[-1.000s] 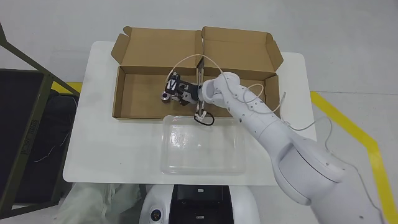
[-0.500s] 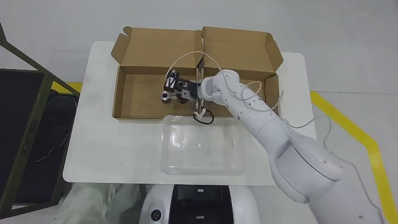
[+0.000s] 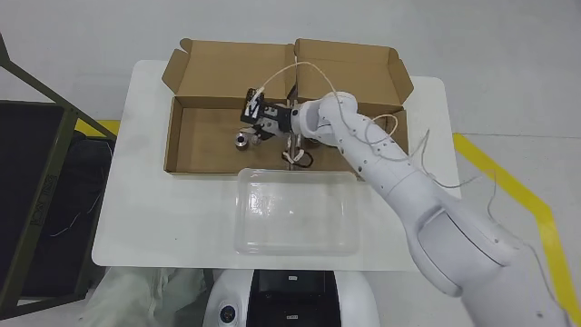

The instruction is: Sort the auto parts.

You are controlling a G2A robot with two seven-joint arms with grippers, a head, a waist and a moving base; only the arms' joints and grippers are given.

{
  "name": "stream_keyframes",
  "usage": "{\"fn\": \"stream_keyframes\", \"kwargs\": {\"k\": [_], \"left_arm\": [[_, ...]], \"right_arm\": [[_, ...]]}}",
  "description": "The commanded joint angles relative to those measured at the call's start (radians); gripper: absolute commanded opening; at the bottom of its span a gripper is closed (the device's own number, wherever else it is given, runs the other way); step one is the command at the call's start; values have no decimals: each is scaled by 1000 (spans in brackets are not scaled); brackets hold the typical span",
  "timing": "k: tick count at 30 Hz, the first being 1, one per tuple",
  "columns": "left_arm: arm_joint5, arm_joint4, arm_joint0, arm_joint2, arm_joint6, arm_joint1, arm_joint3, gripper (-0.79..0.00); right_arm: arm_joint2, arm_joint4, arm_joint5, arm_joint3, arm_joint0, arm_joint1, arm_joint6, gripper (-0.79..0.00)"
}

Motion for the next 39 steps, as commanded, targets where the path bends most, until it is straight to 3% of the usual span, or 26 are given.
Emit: {"fn": "stream_keyframes", "kwargs": {"k": [1,8,14,19,28,36,39], "left_arm": [[0,0,0,0,0,0,0,0],[0,0,0,0,0,0,0,0],[0,0,0,0,0,0,0,0],[0,0,0,0,0,0,0,0],[0,0,0,0,0,0,0,0],[0,0,0,0,0,0,0,0],[0,0,0,0,0,0,0,0]], "right_arm": [[28,-7,-7,-49,-20,22,7,-409],[165,-46,-41,-292,-137,113,60,-400],[332,-68,-44,-538,-310,193,166,-391],[467,-60,-66,-666,-448,242,201,-388],[652,-85,-95,-819,-641,300,137,-385],[810,-147,-82,-929,-819,342,34,-323],[868,-155,-86,-964,-879,355,1,-259]]}}
